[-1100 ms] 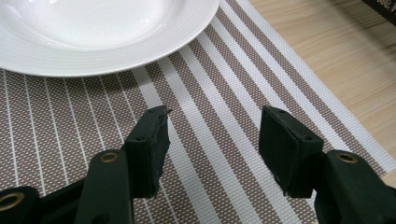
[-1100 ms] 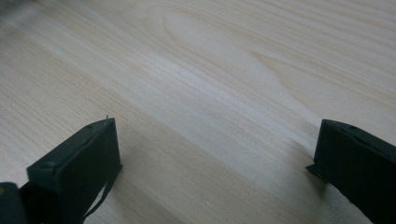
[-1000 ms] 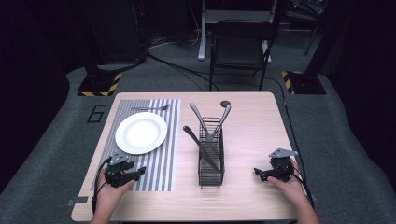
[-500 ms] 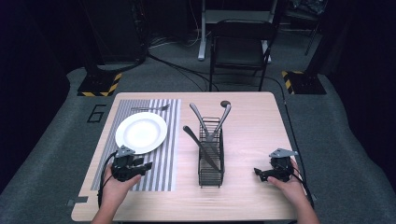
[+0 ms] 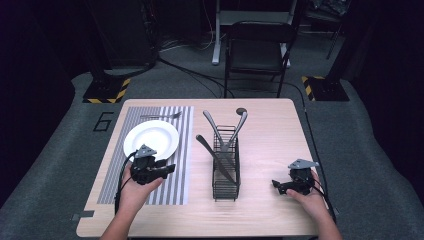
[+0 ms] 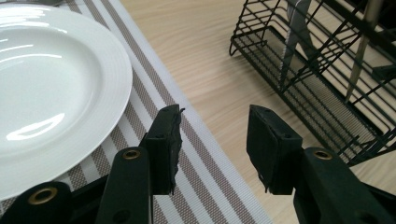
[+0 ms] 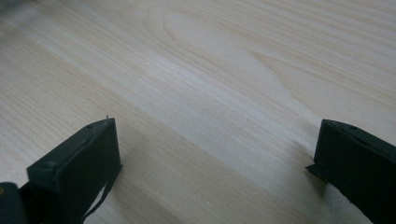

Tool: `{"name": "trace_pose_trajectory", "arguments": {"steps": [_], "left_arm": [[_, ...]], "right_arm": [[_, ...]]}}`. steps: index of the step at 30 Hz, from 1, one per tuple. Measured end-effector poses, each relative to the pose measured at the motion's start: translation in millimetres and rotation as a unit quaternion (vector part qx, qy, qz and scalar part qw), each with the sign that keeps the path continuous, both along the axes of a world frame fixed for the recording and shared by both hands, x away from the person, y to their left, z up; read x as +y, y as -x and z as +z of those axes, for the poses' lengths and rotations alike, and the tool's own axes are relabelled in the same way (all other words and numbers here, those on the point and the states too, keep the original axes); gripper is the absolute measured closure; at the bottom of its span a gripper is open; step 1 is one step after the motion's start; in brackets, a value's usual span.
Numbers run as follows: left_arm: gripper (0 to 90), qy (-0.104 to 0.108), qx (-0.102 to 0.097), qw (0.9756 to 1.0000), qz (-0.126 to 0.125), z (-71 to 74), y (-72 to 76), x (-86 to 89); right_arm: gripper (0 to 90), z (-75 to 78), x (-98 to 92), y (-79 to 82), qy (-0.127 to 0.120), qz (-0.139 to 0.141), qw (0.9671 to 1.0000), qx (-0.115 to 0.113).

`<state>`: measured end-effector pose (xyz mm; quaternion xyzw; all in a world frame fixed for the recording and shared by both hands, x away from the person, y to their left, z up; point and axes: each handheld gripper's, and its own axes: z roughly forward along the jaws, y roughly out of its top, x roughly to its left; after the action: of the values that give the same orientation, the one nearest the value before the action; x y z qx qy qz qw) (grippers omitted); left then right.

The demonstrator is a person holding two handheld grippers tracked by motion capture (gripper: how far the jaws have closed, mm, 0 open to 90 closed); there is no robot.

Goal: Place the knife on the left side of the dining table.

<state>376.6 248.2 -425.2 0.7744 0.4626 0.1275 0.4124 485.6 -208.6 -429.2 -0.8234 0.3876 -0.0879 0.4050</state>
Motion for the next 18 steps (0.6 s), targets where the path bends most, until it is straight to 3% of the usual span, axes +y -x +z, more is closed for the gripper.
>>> {"name": "trace_pose_trajectory", "arguments": {"steps": [7,18], "left_arm": [[54.9,0.013,-0.008,0.9999,-0.006,11.7,-2.8,-6.8],[56.4,0.013,-0.016,0.9996,-0.021,28.4,-5.8,-20.6]], "right_arm": [[0.0,0.0,0.0,0.0,0.0,0.0,1.0,0.0],[0.0,-0.1,0.0,-0.1,0.0,0.0,1.0,0.0]]}}
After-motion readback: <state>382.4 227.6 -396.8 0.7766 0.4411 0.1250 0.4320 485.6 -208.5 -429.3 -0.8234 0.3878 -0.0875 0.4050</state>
